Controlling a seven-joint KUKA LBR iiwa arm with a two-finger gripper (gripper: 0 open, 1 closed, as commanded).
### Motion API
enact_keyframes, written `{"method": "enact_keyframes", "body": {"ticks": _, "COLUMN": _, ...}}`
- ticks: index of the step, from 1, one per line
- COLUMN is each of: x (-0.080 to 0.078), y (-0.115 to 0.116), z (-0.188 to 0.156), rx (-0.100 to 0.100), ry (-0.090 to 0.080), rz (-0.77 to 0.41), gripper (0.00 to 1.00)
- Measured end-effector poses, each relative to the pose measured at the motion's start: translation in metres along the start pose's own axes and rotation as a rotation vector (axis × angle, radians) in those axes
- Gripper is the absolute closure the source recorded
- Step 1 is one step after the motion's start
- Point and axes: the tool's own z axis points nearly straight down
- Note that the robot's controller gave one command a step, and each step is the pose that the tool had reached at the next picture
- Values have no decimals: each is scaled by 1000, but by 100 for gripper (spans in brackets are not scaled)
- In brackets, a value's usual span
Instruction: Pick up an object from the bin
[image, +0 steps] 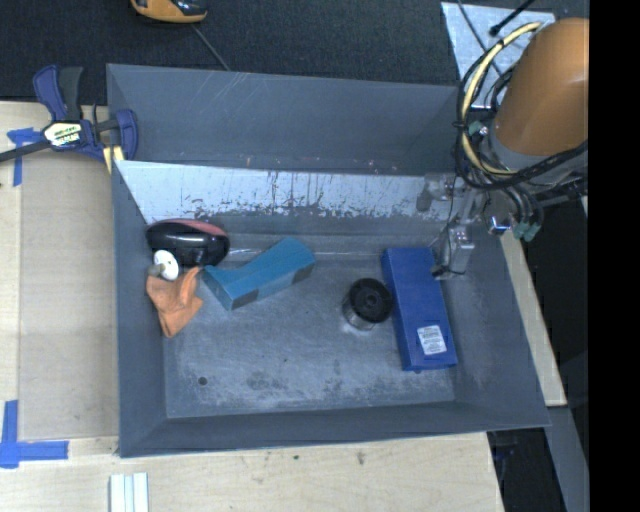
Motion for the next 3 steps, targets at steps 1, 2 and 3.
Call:
{"method": "enact_keyframes", "body": {"ticks": 1, "x": -1, "y": 0, "z": -6, "rx": 1, "ry": -9, "rz": -2, "gripper": 0}}
{"method": "enact_keyframes", "body": {"ticks": 2, "x": -3, "y": 7, "z": 65, "rx": 1, "ry": -13, "rz": 45, "gripper": 0}}
{"method": "enact_keyframes", "body": {"ticks": 3, "x": -1, "y": 17, "z": 95, "rx": 0, "ry": -3, "rz": -9, "gripper": 0}}
